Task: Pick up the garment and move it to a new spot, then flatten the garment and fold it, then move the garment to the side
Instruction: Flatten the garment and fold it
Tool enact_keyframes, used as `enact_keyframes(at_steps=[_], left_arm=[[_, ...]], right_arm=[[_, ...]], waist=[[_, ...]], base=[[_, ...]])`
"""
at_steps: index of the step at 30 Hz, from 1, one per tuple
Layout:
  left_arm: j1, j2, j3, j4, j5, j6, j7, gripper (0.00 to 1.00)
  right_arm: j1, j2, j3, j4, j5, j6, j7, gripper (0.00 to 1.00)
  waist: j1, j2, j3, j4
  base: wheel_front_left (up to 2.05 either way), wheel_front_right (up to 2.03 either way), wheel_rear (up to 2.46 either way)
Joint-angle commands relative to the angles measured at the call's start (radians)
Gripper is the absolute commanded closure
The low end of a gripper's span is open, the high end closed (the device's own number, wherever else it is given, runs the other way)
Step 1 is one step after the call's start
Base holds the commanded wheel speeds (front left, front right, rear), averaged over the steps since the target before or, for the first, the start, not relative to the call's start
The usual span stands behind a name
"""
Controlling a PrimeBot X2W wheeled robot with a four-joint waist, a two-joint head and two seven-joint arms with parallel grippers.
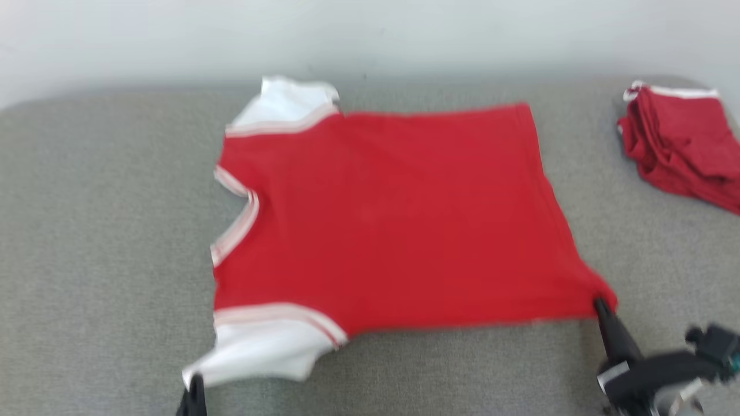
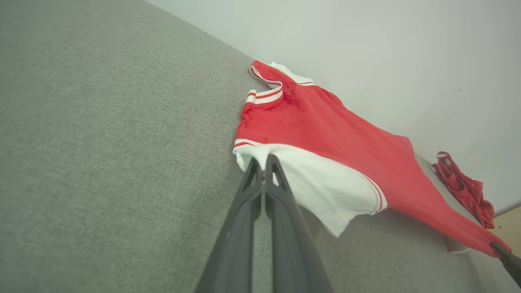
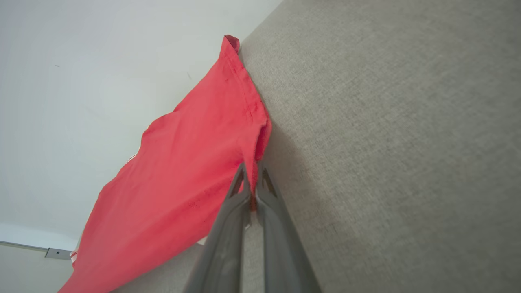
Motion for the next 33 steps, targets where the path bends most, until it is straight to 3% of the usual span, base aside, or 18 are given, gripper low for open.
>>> enact_keyframes(at_steps=[1, 8, 15, 25, 27, 33], left_arm=[[0.056, -0.01, 0.01, -0.006, 0.007, 0.01, -0.003, 1.0], [0.186, -0.033, -0.017, -0.025, 0.015, 0.022, 0.008, 1.0], [0.211, -0.036, -0.051, -0.046, 0.034, 0.022, 0.012, 1.0], [-0.011, 0.063, -0.057, -0.052, 0.123, -0.036, 0.033, 1.0], [-0.107, 0.102, -0.065, -0.007, 0.144, -0.065, 0.062, 1.0], [-0.32, 0.123, -0.099, 0.15, 0.165, -0.11, 0.088, 1.0]], right_arm=[[0.062, -0.012, -0.022, -0.012, 0.003, 0.001, 0.021, 1.0], [0.246, 0.017, -0.118, -0.07, -0.034, 0.001, 0.105, 1.0], [0.367, 0.075, -0.228, -0.147, -0.08, 0.001, 0.175, 1.0], [0.314, 0.208, -0.333, -0.289, -0.184, 0.001, 0.355, 1.0], [0.264, 0.241, -0.365, -0.303, -0.214, 0.001, 0.412, 1.0], [0.117, 0.29, -0.422, -0.243, -0.282, 0.001, 0.512, 1.0]], waist=[[0.0002, 0.0002, -0.071, 0.017], [0.0002, 0.0002, -0.111, 0.044], [0.0002, 0.0002, -0.106, 0.048], [0.0002, 0.0002, -0.1, -0.004], [0.0002, 0.0002, -0.086, -0.016], [0.0002, 0.0002, -0.06, -0.023]], base=[[0.0, 0.0, 0.0], [0.0, 0.0, 0.0], [0.0, 0.0, 0.0], [0.0, 0.0, 0.0], [0.0, 0.0, 0.0], [0.0, 0.0, 0.0]])
